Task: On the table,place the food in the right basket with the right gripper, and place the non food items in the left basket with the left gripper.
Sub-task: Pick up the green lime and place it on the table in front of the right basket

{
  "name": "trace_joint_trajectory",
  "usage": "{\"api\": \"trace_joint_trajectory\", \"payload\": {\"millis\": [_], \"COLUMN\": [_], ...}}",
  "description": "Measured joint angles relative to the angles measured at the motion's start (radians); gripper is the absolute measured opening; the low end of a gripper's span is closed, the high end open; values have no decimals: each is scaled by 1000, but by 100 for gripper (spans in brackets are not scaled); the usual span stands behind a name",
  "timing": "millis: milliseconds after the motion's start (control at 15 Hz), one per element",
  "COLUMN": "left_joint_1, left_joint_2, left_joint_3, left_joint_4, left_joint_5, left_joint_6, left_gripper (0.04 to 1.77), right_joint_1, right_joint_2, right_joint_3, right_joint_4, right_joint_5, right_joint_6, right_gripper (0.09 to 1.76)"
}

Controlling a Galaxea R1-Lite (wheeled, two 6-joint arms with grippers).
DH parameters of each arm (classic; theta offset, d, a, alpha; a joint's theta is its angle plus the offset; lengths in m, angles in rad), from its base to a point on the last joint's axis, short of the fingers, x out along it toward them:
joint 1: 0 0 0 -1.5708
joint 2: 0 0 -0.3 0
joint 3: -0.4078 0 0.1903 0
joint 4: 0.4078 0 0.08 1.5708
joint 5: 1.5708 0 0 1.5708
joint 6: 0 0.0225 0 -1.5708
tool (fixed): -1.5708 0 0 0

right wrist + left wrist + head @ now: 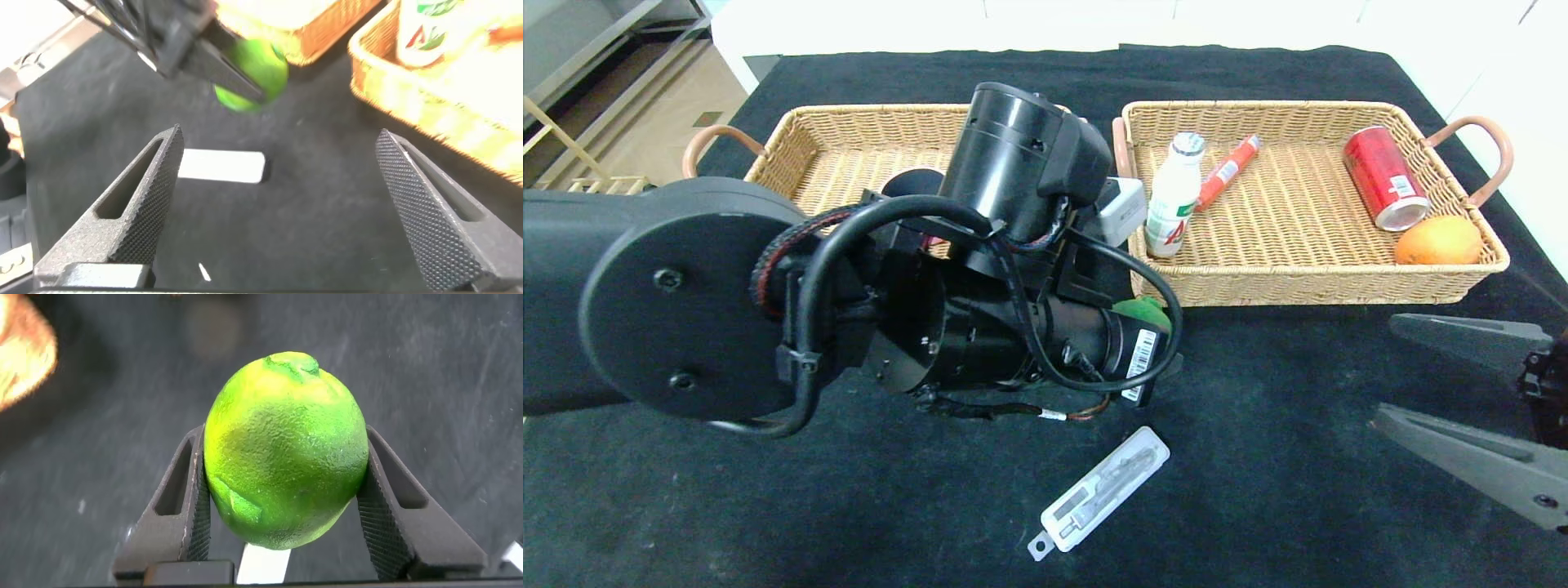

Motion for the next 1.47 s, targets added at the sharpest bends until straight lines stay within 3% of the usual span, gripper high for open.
{"api": "trace_joint_trajectory", "payload": {"millis": [333, 733, 1467], "left_joint_1": [-39, -58, -82], "left_joint_2": [99, 213, 327], "left_joint_3": [-113, -244, -306], "left_joint_4": [-1, -1, -1], "left_joint_5": [28, 29, 49], "left_joint_6": [21, 41, 34], "left_gripper": [105, 105, 104], "right_joint_1": [-25, -85, -94], "right_joint_2": [-60, -100, -99], "right_joint_3": [-39, -74, -77], "right_joint_4": [94, 109, 106], "right_joint_5": [0, 1, 0], "right_joint_6": [7, 13, 26], "right_gripper": [171, 171, 171]}}
